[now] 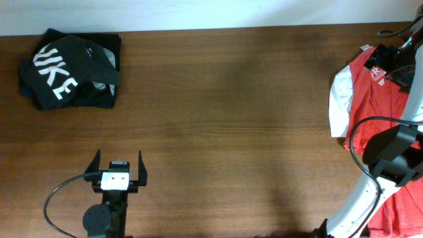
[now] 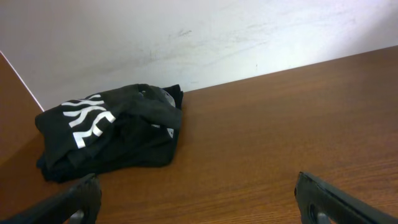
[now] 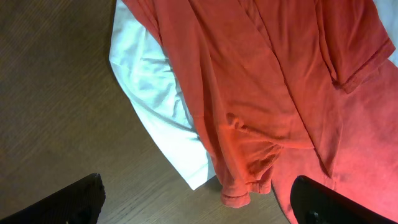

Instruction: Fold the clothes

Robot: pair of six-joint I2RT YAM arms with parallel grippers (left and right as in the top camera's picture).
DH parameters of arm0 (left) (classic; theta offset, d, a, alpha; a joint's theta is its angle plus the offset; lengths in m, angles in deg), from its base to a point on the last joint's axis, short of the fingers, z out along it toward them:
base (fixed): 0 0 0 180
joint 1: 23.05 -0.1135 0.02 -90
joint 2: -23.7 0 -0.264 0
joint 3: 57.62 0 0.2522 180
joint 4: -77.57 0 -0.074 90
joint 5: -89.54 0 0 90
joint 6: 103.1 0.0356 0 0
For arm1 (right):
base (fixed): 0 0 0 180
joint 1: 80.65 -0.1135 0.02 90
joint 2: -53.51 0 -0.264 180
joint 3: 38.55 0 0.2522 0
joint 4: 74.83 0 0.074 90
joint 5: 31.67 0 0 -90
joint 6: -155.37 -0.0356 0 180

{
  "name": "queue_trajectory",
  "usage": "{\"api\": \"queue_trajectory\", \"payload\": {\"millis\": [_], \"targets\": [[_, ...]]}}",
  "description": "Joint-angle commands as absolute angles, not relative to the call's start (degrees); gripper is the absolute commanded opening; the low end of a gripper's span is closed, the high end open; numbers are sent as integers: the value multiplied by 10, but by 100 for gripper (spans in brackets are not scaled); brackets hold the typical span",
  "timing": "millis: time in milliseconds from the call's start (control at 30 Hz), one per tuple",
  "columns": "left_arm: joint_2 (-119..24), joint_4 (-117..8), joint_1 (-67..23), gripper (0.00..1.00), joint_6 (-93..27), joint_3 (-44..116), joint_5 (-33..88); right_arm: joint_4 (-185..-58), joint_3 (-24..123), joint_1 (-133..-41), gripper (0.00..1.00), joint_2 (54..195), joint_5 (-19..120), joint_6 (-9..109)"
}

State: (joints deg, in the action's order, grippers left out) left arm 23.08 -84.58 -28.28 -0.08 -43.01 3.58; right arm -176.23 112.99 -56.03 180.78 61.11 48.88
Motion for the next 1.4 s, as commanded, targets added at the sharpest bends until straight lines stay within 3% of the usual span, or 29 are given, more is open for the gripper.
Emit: {"api": "queue_trajectory", "payload": {"millis": [0,200,300,500,667,800,900,1033,1233,1367], "targets": [[234,-843,-285,99,-8,-434,29,-1762,1132,-559,99,1803,616,486],[234,-843,-285,99,-8,-434,29,-1762,1132,-559,99,1804,616,486],[234,-843,-285,99,-8,-434,29,-1762,1132,-559,99,1736,616,486],[234,-843,-285,99,-8,-434,29,-1763,1132,-565,99,1474,616,486],[234,-843,-285,99,-8,-434,29,-1763,1075,-665,99,1241,616,486],[234,-843,-285,99,-8,-434,29,-1744,868,-670,99,1066,617,484],[234,-843,-285,99,-8,-434,29,-1706,705,-743,99,928,613,484],[234,-843,-285,99,-8,-434,29,-1516,390,-777,99,721,575,486],[234,-843,-285,99,-8,-434,29,-1184,31,-777,99,585,417,555],[234,-843,-285,99,-8,-434,29,-1062,-86,-791,99,537,425,560]]}}
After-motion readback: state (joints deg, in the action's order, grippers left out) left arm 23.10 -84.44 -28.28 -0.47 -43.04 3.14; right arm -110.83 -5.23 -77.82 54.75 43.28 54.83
